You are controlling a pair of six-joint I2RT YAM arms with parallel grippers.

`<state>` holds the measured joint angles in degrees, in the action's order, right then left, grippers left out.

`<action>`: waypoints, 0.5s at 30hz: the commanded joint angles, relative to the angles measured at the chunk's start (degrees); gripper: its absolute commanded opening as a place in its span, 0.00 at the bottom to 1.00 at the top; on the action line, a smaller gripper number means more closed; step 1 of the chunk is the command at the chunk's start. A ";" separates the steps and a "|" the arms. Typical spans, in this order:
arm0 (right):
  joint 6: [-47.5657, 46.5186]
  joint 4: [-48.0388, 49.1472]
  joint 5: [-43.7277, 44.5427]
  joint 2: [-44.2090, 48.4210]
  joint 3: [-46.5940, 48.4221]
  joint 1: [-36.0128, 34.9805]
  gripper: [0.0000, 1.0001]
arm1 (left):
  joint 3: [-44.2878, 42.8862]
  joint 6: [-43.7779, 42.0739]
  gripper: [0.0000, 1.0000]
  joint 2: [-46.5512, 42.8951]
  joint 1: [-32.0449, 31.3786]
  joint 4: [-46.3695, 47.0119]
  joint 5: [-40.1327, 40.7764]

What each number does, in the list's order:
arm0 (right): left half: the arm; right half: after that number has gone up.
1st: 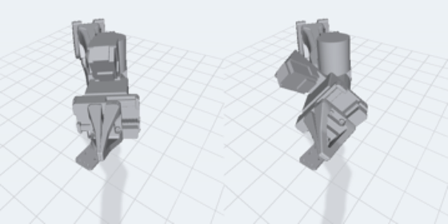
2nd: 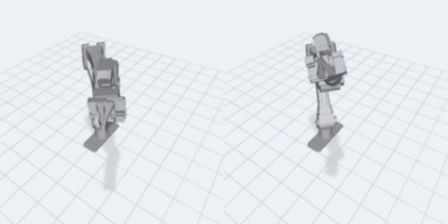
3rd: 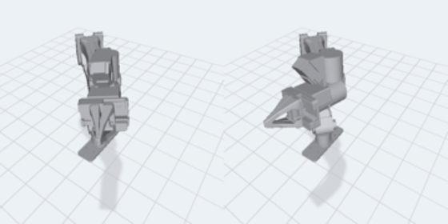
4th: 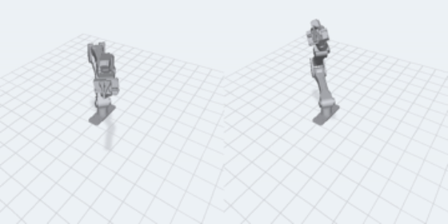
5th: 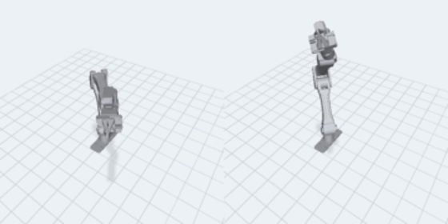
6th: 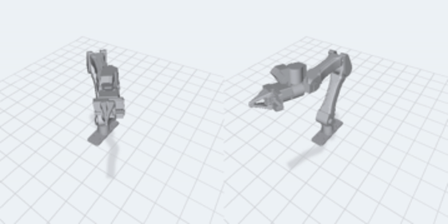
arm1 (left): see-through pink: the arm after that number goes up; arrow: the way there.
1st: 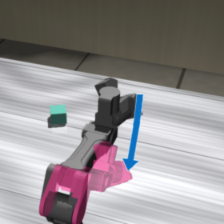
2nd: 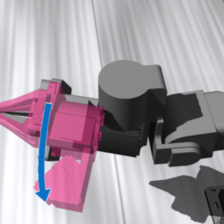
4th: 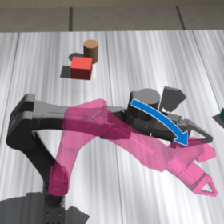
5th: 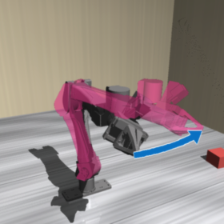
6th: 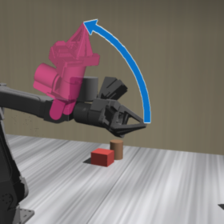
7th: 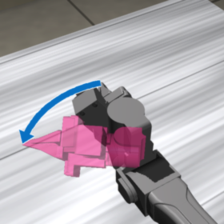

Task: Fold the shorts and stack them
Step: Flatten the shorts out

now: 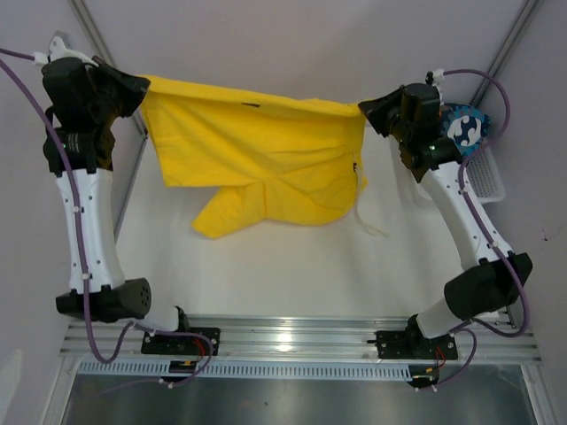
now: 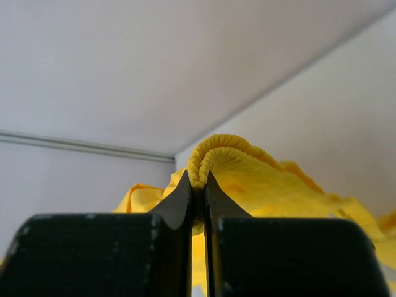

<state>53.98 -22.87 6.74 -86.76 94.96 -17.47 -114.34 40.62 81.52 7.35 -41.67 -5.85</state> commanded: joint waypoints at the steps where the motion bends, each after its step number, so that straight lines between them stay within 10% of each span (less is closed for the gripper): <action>1: 3.41 21.17 -12.60 -5.77 4.08 6.21 0.00 | -7.55 4.46 0.00 7.58 4.15 9.31 -6.62; 7: 16.41 48.68 -31.69 -24.47 20.42 11.06 0.00 | -19.59 16.41 0.00 23.23 8.02 24.05 -21.57; 12: 17.63 43.06 -34.42 -40.03 54.02 13.07 0.00 | -28.04 19.92 0.00 26.76 10.04 32.25 -20.16; 15: 28.97 55.24 -36.53 -47.61 55.96 15.45 0.00 | -27.43 24.32 0.00 28.52 10.58 38.76 -22.88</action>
<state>72.42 15.44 -26.06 -131.92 145.08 -5.78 -136.97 58.87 111.61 15.22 -16.84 -26.79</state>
